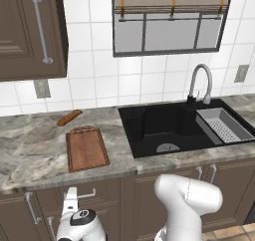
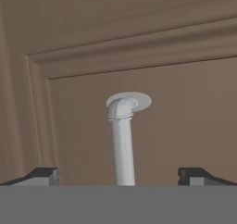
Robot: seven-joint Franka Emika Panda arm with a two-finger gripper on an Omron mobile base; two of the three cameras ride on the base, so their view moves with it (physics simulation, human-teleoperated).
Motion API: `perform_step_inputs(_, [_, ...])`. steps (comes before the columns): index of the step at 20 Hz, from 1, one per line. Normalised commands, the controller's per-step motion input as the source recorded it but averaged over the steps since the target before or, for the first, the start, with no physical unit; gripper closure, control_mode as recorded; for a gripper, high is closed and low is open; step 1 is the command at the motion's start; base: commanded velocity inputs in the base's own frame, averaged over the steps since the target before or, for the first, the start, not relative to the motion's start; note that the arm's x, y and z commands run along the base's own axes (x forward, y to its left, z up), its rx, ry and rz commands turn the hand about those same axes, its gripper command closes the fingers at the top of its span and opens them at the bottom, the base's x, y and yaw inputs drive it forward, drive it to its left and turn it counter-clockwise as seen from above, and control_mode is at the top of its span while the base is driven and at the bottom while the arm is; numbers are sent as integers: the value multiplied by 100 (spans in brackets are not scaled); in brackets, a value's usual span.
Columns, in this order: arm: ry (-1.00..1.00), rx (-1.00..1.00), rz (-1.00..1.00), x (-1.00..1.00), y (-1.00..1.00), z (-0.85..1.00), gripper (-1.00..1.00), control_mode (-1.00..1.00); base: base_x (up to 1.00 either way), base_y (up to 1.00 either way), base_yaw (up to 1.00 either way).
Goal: Open the drawer on the left and place the cutting tools on the cutting board.
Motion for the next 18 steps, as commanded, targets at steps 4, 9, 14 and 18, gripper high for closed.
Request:
perform_step_inputs(4, [0, 0, 0, 14, 11, -22, -100, -100, 0, 0, 0])
perform_step_inputs(9, [0, 0, 0, 16, 6, -22, -100, -100, 0, 0, 0])
perform_step_inputs(14, [0, 0, 1, 32, 0, -18, -100, -100, 0, 0, 0])
perform_step_inputs(18, [-1, 0, 5, 34, 0, -19, -100, -100, 0, 0, 0])
